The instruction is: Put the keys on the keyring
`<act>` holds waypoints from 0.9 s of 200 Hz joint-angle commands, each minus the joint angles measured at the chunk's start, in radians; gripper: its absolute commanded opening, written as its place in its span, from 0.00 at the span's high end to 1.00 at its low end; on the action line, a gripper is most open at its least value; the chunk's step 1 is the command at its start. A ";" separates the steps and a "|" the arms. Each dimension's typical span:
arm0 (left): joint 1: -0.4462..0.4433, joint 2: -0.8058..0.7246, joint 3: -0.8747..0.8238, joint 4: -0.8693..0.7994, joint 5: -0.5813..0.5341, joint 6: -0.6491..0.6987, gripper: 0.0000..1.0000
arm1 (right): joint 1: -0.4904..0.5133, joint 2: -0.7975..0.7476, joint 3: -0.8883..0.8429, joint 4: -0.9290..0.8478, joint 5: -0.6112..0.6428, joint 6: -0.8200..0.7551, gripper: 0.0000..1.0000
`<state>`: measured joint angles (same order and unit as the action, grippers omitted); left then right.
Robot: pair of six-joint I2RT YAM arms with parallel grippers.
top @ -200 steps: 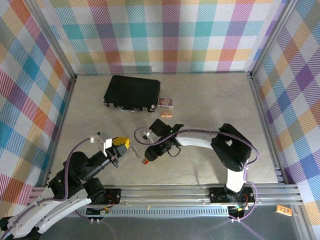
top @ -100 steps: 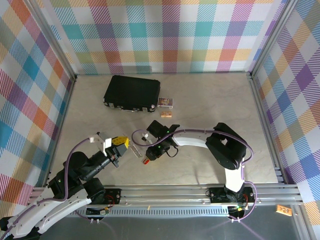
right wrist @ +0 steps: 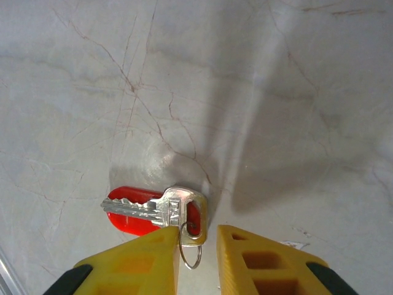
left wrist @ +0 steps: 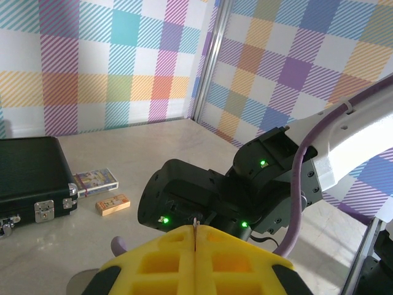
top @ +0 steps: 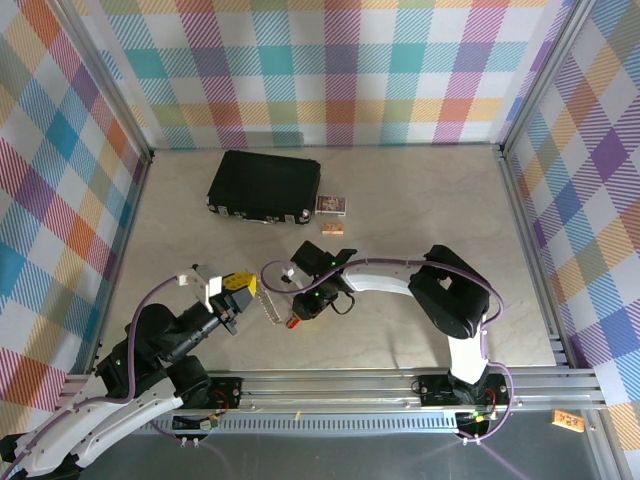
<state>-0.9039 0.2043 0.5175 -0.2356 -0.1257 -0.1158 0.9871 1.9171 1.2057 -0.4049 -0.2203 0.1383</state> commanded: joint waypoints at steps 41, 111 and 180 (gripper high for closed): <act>-0.005 -0.016 0.009 0.024 -0.008 0.007 1.00 | 0.012 0.005 0.017 -0.031 -0.004 -0.028 0.85; -0.004 -0.013 0.004 0.028 -0.005 0.009 1.00 | 0.012 -0.040 -0.007 -0.030 0.034 -0.039 0.91; -0.004 0.013 0.012 0.051 0.042 0.019 1.00 | 0.012 -0.273 -0.163 0.082 0.054 -0.124 1.00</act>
<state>-0.9039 0.2085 0.5175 -0.2340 -0.1146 -0.1131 0.9947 1.7702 1.0977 -0.3878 -0.1555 0.0723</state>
